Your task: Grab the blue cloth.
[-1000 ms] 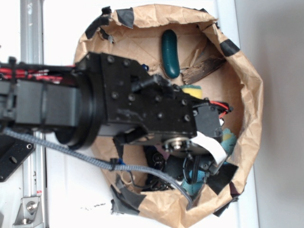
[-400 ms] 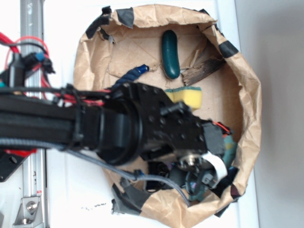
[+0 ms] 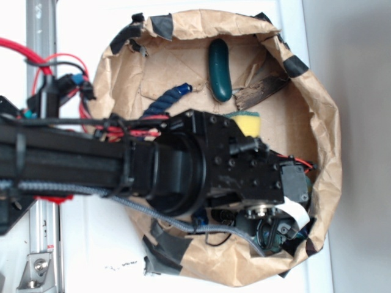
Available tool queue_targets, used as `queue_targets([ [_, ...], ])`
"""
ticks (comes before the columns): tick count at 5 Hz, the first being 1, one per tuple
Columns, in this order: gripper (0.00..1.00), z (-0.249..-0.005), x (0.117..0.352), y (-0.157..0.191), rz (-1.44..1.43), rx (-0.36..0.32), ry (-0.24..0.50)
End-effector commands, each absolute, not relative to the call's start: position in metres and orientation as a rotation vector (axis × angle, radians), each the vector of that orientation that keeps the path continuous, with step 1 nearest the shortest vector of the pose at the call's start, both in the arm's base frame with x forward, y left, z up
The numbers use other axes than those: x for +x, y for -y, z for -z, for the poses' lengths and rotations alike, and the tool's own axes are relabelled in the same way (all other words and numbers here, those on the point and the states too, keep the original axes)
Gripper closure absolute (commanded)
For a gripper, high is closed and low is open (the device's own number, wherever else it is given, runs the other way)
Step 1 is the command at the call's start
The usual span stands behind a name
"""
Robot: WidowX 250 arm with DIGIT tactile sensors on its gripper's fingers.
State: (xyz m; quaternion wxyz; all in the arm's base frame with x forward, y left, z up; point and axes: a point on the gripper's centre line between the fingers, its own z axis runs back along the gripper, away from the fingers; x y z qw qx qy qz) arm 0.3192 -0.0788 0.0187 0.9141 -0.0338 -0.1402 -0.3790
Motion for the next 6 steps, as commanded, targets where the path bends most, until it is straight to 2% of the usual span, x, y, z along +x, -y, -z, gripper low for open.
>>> queue_targets([
  [1,1.00,-0.031,0.316,0.080,0.731,-0.019,0.313],
  [2,1.00,-0.036,0.316,0.073,0.676,0.023,0.312],
  [3,1.00,-0.060,0.307,0.046,0.533,0.015,0.346],
  [4,1.00,-0.081,0.296,0.031,0.444,0.002,0.348],
  [6,1.00,-0.106,0.288,0.016,0.354,-0.017,0.375],
])
